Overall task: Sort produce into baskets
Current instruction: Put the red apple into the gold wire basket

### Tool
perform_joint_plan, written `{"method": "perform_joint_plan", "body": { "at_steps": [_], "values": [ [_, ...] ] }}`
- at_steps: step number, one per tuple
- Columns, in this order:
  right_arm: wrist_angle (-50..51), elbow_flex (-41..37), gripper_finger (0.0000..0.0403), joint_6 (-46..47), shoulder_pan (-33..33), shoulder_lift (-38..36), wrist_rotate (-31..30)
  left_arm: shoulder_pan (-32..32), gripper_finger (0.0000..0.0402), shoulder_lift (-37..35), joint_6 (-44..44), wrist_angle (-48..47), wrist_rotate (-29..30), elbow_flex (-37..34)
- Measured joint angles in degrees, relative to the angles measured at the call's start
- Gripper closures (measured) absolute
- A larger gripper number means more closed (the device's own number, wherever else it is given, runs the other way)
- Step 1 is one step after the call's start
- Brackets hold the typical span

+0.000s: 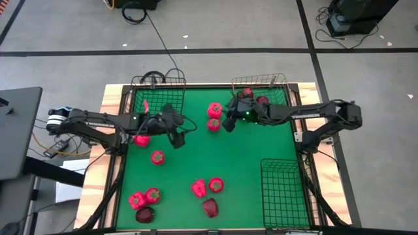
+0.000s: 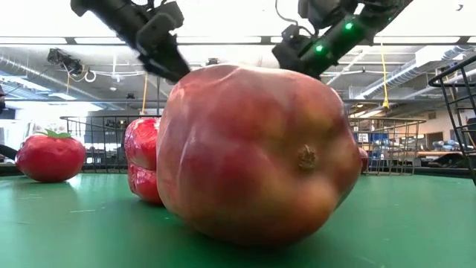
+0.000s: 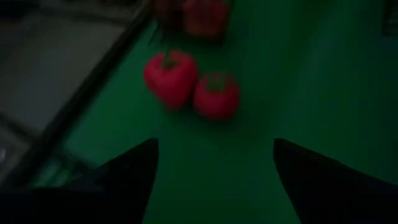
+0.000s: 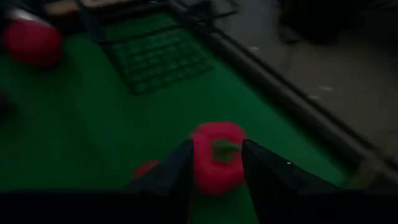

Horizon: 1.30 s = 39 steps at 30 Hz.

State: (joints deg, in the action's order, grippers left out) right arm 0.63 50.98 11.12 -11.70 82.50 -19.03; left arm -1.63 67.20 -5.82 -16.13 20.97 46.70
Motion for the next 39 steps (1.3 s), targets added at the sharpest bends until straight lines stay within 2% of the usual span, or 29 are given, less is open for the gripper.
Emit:
{"method": "perform_joint_plan", "body": {
  "at_steps": [4,8,10,12,16,20,24,27,30,35,39],
  "values": [
    [-5.64,0.10,0.0257,1.38,1.59,1.87,7.79,-1.14,0.0080,3.09,8.32,4.34,-6.66,0.00],
    [-8.61,0.07,0.0257,-5.60,4.65,4.85,6.83,-1.31,0.0080,6.26,13.37,0.29,-8.10,-0.09],
    [-10.10,0.07,0.0257,-6.54,5.67,6.07,4.56,-0.80,0.0080,7.04,8.75,-1.87,-6.30,-0.09],
    [-11.54,0.04,0.0257,-4.37,6.32,6.63,3.01,0.34,0.0080,6.88,1.48,-7.99,-7.26,0.90],
    [-10.06,0.04,0.0257,-3.67,7.14,5.39,3.48,5.02,0.0080,5.24,-9.88,-27.29,-10.21,6.88],
    [-10.02,0.04,0.0257,-3.78,7.19,3.43,2.59,13.44,0.0081,4.06,-22.20,-41.86,-11.07,13.14],
    [-10.25,0.09,0.0257,-4.97,7.06,1.52,2.16,23.98,0.0081,3.69,-29.56,-46.04,-17.92,16.58],
    [-10.37,0.09,0.0257,-6.82,6.91,0.71,0.85,31.64,0.0081,3.67,-31.46,-41.53,-24.13,16.98],
    [-10.41,0.09,0.0257,-6.96,6.49,0.20,-1.33,39.00,0.0081,4.80,-39.25,-38.05,-25.24,16.52],
    [-10.42,0.09,0.0257,-7.93,5.48,0.19,-1.48,48.52,0.0081,9.31,-53.33,-30.47,-23.26,16.52],
    [-10.41,0.09,0.0257,-7.92,4.28,0.19,-1.51,54.70,0.0082,14.59,-57.95,-26.09,-18.78,16.50]
  ]
}}
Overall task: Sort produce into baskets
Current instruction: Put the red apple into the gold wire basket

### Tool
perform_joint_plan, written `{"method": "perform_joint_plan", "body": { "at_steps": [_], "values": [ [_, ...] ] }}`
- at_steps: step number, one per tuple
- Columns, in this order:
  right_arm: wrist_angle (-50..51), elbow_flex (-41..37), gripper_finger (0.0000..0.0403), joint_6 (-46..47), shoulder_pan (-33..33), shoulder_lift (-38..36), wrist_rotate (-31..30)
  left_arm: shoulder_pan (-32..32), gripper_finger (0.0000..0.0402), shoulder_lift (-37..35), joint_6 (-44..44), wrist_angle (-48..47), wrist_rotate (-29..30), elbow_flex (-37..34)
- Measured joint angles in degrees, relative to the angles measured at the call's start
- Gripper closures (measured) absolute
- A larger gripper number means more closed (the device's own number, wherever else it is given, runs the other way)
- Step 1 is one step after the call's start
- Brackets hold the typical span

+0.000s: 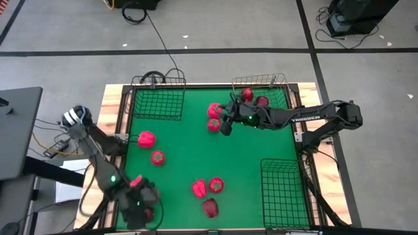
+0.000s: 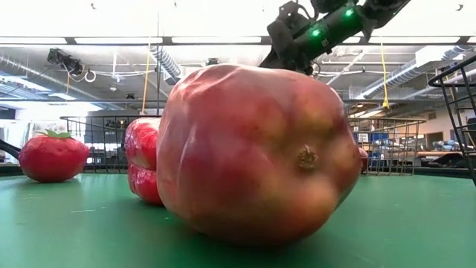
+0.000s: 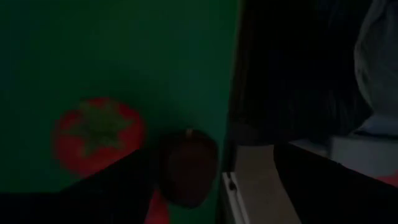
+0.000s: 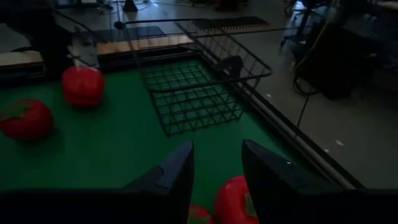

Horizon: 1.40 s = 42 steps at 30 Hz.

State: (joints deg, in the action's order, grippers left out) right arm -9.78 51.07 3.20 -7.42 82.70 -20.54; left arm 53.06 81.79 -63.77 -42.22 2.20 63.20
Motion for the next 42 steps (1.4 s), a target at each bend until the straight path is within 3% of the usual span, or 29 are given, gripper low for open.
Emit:
{"method": "perform_joint_plan", "body": {
  "at_steps": [3,12,26,30,35,37,42],
  "values": [
    [-0.02,0.00,0.0257,0.00,-0.82,0.00,0.02,2.00,0.0087,4.16,-1.46,0.83,0.16,0.00],
    [-1.63,0.00,0.0257,-0.81,-3.10,0.02,0.92,3.05,0.0090,11.15,-2.67,0.49,-7.36,0.00],
    [-8.52,0.00,0.0257,-6.23,-5.89,0.02,1.14,4.00,0.0090,17.02,-2.54,1.87,-7.66,0.19],
    [-9.08,0.00,0.0257,-6.42,-6.33,0.02,1.14,3.92,0.0102,17.38,-2.56,2.00,-7.74,0.22],
    [-9.60,0.00,0.0257,-6.40,-6.43,0.04,1.17,2.82,0.0157,16.44,-1.83,1.16,-7.84,0.02],
    [-10.36,0.00,0.0257,-6.09,-6.43,0.04,1.43,2.16,0.0161,15.85,-1.11,0.43,-7.09,-0.08],
    [-10.08,0.00,0.0257,-3.67,-6.21,0.04,8.07,-0.13,0.0161,12.78,0.91,-0.36,-4.18,-0.13]
  ]
}}
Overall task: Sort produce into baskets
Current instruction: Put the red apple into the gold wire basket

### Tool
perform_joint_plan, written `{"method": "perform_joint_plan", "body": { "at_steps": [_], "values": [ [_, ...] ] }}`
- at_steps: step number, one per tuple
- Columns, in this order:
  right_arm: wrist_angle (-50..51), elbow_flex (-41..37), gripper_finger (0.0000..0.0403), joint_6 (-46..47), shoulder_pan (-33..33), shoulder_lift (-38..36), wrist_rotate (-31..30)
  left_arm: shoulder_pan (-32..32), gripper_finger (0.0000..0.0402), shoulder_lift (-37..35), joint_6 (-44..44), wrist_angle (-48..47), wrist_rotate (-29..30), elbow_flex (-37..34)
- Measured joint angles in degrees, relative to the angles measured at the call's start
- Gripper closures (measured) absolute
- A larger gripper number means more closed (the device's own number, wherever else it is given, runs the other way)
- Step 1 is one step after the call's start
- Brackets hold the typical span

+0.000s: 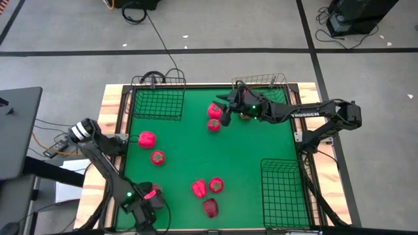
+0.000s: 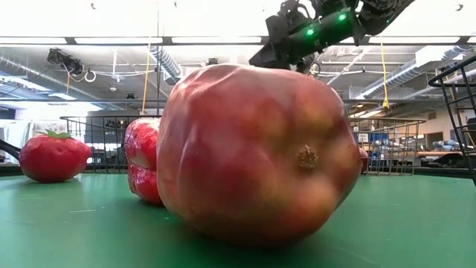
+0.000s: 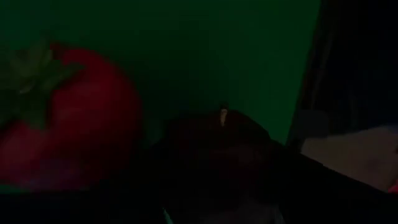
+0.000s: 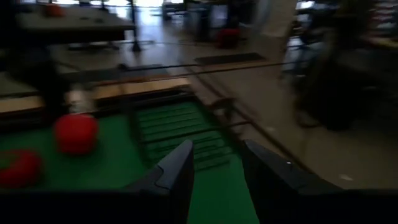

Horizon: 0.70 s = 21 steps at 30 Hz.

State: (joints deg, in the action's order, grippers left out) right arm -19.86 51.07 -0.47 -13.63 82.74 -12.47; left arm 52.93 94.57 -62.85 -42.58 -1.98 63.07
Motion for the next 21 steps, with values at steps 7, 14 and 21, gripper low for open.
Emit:
{"method": "perform_joint_plan", "body": {
  "at_steps": [7,14,21],
  "values": [
    [0.68,0.00,0.0257,3.91,1.87,0.02,9.33,-2.70,0.0149,-5.85,4.27,0.18,4.94,0.02],
    [4.98,0.00,0.0257,0.40,5.06,0.02,12.52,-7.69,0.0151,-11.08,13.94,0.28,9.66,0.04],
    [9.61,-0.04,0.0257,6.00,8.91,0.96,12.60,-15.34,0.0151,-14.61,34.72,0.41,23.79,0.11]
  ]
}}
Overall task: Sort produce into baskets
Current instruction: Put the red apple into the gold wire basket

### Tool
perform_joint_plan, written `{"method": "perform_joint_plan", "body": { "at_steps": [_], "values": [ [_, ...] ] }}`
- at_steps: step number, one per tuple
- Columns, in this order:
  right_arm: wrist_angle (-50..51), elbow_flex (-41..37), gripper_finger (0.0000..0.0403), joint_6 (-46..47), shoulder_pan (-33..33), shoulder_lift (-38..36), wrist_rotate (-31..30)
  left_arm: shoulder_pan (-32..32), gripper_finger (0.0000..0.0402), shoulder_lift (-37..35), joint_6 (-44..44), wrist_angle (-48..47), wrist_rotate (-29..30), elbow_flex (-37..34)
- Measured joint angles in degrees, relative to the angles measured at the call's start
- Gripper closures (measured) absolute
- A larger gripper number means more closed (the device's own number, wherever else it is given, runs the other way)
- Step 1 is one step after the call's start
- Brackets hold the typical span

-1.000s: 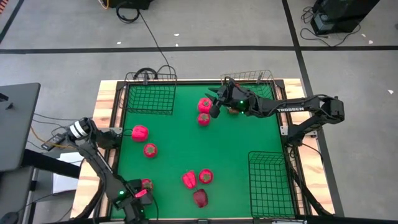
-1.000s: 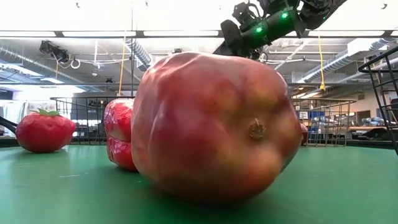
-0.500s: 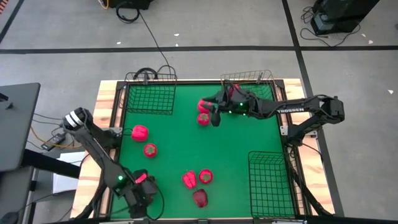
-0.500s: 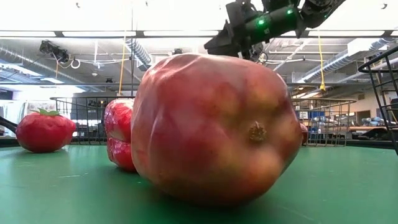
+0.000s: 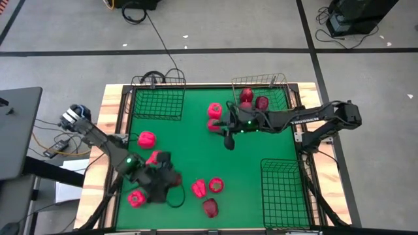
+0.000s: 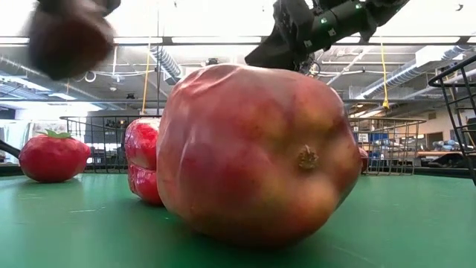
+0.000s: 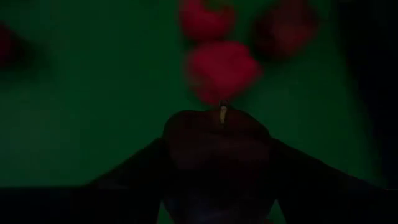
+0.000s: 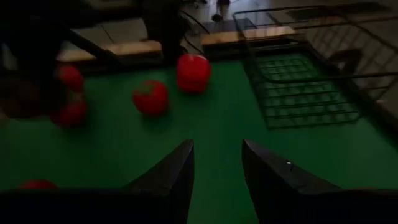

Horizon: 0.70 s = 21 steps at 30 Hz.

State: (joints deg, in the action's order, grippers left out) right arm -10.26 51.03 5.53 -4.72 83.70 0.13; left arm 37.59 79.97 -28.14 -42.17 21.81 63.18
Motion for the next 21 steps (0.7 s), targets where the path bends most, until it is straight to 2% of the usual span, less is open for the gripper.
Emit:
{"method": "perform_joint_plan", "body": {
  "at_steps": [6,11,16,21],
  "values": [
    [-4.93,0.04,0.0256,9.38,2.39,0.63,2.72,-7.38,0.0151,-0.18,17.00,1.22,9.41,0.00],
    [-7.03,0.04,0.0245,14.22,4.05,0.63,3.88,-12.01,0.0151,-0.18,28.29,6.97,17.31,0.00],
    [-7.48,0.04,0.0220,13.48,5.60,1.60,0.47,-14.52,0.0151,-0.15,38.49,17.01,17.70,0.00],
    [-8.78,0.02,0.0211,5.10,6.68,1.46,-0.23,-16.36,0.0151,-0.15,39.32,22.42,17.72,0.04]
  ]
}}
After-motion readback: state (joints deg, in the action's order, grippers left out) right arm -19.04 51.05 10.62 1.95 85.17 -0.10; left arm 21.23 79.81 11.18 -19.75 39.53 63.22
